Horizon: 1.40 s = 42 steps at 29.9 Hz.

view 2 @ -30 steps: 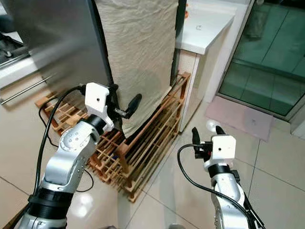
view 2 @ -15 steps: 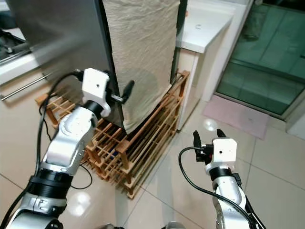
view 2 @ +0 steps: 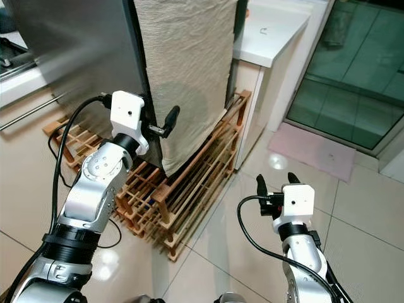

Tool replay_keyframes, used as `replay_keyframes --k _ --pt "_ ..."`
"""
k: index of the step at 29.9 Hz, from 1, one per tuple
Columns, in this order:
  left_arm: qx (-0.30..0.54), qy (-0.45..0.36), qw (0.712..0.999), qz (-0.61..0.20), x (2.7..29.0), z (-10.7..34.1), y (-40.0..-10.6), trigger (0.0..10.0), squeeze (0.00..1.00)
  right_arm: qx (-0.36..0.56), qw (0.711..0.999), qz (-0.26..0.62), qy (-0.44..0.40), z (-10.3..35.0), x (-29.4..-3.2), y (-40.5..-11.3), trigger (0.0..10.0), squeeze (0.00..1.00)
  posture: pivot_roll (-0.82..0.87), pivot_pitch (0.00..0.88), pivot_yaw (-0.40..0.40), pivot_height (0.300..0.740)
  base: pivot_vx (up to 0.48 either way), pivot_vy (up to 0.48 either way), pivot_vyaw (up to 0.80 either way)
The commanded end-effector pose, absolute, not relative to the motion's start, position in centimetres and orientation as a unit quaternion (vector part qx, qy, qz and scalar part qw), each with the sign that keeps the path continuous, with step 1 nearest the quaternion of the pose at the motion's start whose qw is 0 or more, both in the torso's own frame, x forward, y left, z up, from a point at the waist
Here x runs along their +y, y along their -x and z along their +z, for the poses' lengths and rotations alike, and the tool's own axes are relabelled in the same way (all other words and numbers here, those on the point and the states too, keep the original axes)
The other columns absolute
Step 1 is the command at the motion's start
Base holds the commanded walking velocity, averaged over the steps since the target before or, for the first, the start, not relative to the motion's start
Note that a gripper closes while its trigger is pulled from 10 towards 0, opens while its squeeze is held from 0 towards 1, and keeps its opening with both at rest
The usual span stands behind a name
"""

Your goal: Restocking fridge

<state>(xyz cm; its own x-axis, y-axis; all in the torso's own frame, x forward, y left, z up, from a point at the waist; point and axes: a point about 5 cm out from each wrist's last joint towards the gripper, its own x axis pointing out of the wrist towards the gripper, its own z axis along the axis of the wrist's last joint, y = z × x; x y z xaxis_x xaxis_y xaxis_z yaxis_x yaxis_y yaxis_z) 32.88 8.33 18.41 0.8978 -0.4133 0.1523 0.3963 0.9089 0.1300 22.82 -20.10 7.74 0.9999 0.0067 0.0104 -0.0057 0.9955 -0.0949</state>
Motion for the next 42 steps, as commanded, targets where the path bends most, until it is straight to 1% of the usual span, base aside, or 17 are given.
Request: replay_keyframes --k 1,6,9,11,12,15,19,22,25,27,29,30,32,34,39,42 --pt "-0.055 -0.051 0.976 -0.205 8.4 17.2 -33.3 10.0 0.0 -0.006 0.999 0.002 0.046 8.0 -20.2 -22.7 10.0 0.22 -0.15 0.052 0.029 0.74 0.0 0.0 0.0" --pt "-0.029 -0.047 0.968 -0.245 5.7 16.1 -33.2 10.0 0.0 -0.004 0.999 0.003 0.046 7.9 -20.1 -22.6 10.0 0.22 -0.16 0.056 0.03 0.74 0.0 0.0 0.0" --pt "-0.011 -0.027 0.95 -0.31 2.8 15.9 -32.3 10.0 0.0 -0.003 0.999 0.003 0.046 7.9 -20.1 -22.6 10.0 0.22 -0.17 0.056 0.033 0.74 0.0 0.0 0.0" --pt "-0.009 -0.02 0.944 -0.33 2.1 15.9 -32.0 10.0 0.0 -0.003 0.999 0.002 0.046 7.9 -20.1 -22.6 10.0 0.22 -0.17 0.057 0.034 0.74 0.0 0.0 0.0" --pt "-0.009 -0.012 0.936 -0.352 1.3 16.1 -31.8 10.0 0.0 -0.003 0.999 0.002 0.045 7.9 -20.0 -22.6 10.0 0.22 -0.17 0.058 0.034 0.74 0.0 0.0 0.0" --pt "-0.01 -0.004 0.929 -0.37 0.8 16.4 -31.6 10.0 0.0 -0.003 0.999 0.002 0.045 8.0 -19.9 -22.6 10.0 0.23 -0.17 0.058 0.035 0.74 0.0 0.0 0.0" --pt "-0.021 0.018 0.907 -0.419 -0.7 17.7 -31.3 10.0 0.0 0.0 0.999 0.001 0.046 7.9 -20.1 -22.5 10.0 0.22 -0.17 0.061 0.039 0.74 0.0 0.0 0.0" --pt "-0.026 0.027 0.902 -0.43 -1.1 18.3 -31.3 10.0 0.0 0.004 0.999 0.0 0.047 7.7 -20.2 -22.4 10.0 0.22 -0.17 0.061 0.039 0.74 0.0 0.0 0.0" --pt "-0.04 0.035 0.885 -0.463 -2.2 19.4 -31.0 10.0 0.0 0.012 0.999 -0.004 0.05 7.3 -20.6 -22.1 10.0 0.23 -0.18 0.062 0.046 0.74 0.0 0.0 0.0" --pt "-0.041 0.037 0.883 -0.467 -2.4 19.6 -30.9 10.0 0.0 0.012 0.999 -0.004 0.051 7.3 -20.7 -22.1 10.0 0.23 -0.18 0.062 0.046 0.74 0.0 0.0 0.0" --pt "-0.047 0.051 0.871 -0.486 -3.3 20.4 -30.6 10.0 0.0 0.02 0.998 -0.006 0.052 6.7 -20.8 -22.0 10.0 0.23 -0.19 0.064 0.048 0.74 0.0 0.0 0.0" --pt "-0.047 0.051 0.871 -0.486 -3.3 20.4 -30.6 10.0 0.0 0.02 0.998 -0.006 0.052 6.7 -20.8 -22.0 10.0 0.23 -0.19 0.064 0.048 0.74 0.0 0.0 0.0" --pt "-0.049 0.053 0.865 -0.496 -3.7 20.6 -30.4 10.0 0.0 0.031 0.998 -0.006 0.054 5.9 -20.9 -21.8 10.0 0.23 -0.19 0.065 0.054 0.74 0.0 0.0 0.0" --pt "-0.048 0.059 0.857 -0.51 -4.3 20.8 -30.1 10.0 0.0 0.064 0.996 -0.013 0.063 4.1 -21.7 -20.9 10.0 0.23 -0.19 0.067 0.055 0.74 0.0 0.0 0.0" --pt "-0.048 0.066 0.846 -0.526 -4.9 21.2 -29.7 10.0 0.0 0.104 0.992 -0.018 0.072 2.2 -22.5 -19.5 10.0 0.22 -0.2 0.071 0.056 0.74 0.0 0.0 0.0" --pt "-0.052 0.082 0.834 -0.543 -5.6 22.1 -29.3 10.0 0.0 0.145 0.986 -0.023 0.074 0.4 -23.0 -18.5 10.0 0.23 -0.21 0.071 0.058 0.74 0.0 0.0 0.0"
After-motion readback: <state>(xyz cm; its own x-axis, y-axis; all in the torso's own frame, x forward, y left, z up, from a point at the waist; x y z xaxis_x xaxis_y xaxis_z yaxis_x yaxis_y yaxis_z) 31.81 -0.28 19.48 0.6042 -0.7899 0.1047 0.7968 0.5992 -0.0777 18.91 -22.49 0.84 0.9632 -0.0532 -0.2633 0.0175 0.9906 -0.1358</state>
